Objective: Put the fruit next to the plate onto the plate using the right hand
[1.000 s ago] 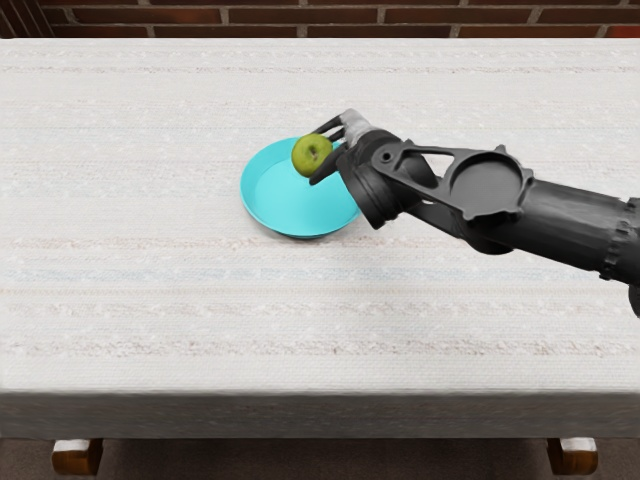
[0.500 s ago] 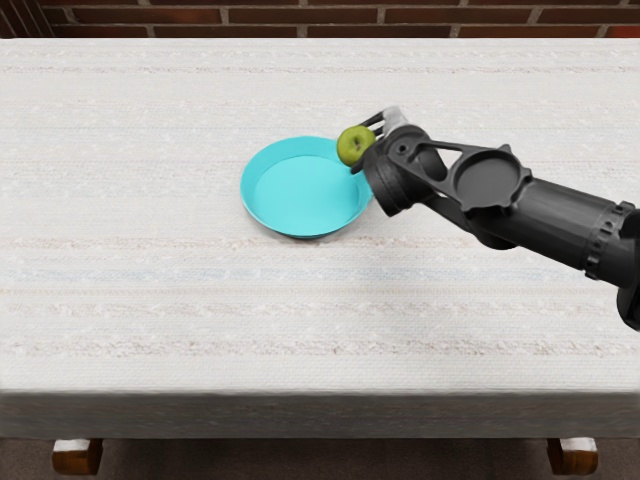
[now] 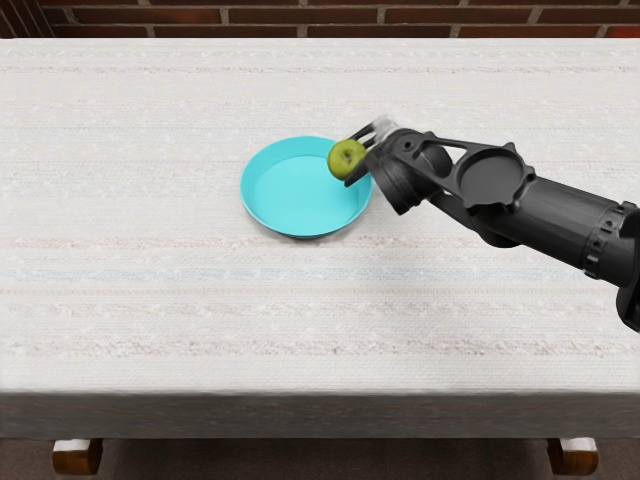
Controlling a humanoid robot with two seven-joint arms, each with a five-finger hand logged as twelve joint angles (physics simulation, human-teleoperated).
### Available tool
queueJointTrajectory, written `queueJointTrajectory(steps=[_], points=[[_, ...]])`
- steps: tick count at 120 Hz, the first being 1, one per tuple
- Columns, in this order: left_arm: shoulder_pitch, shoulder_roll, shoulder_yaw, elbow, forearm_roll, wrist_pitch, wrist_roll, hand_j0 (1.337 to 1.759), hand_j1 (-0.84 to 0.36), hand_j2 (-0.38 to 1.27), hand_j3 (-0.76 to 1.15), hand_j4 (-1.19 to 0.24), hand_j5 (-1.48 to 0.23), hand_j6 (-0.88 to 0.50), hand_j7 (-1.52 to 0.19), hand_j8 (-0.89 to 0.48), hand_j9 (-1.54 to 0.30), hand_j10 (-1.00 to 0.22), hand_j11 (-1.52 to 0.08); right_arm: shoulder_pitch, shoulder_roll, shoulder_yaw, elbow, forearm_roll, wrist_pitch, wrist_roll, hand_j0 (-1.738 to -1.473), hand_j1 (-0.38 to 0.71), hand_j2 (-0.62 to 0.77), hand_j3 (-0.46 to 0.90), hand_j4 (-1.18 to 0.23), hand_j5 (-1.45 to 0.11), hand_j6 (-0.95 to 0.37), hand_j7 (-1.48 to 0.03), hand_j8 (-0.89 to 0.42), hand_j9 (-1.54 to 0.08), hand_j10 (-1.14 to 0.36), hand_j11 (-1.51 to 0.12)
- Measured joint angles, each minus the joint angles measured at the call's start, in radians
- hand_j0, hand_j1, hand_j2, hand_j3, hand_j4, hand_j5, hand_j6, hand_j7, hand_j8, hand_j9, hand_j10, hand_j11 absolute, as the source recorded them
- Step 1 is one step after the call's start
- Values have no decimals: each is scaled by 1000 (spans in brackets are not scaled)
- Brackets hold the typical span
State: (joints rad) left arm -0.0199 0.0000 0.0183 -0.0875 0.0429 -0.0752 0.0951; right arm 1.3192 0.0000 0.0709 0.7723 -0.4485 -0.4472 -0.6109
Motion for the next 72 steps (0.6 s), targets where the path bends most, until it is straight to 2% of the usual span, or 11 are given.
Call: queueJointTrajectory(steps=[16,47,66,72], points=[[0,0,0,0,0,0,0,1658,57,49,0,-244,-316,-244,-316,-244,-316,-244,-316,0,0,1,3,-1,20,0,-1658,198,49,0,-489,-644,-426,-644,-495,-645,-494,-645],[0,0,0,0,0,0,0,1658,57,49,0,-244,-316,-244,-316,-244,-316,-244,-316,5,0,1,11,-2,24,0,-1658,-76,-5,0,-237,-310,-220,-310,-239,-311,-239,-311],[0,0,0,0,0,0,0,1658,58,49,0,-244,-316,-244,-316,-244,-316,-243,-316,27,0,16,22,-2,27,0,-1658,-179,-9,0,-147,-192,-139,-192,-148,-192,-148,-192],[0,0,0,0,0,0,0,1658,58,49,0,-243,-316,-244,-316,-244,-316,-243,-316,32,0,54,46,-2,58,0,-1658,-199,-10,0,-129,-168,-122,-168,-129,-168,-129,-168]])
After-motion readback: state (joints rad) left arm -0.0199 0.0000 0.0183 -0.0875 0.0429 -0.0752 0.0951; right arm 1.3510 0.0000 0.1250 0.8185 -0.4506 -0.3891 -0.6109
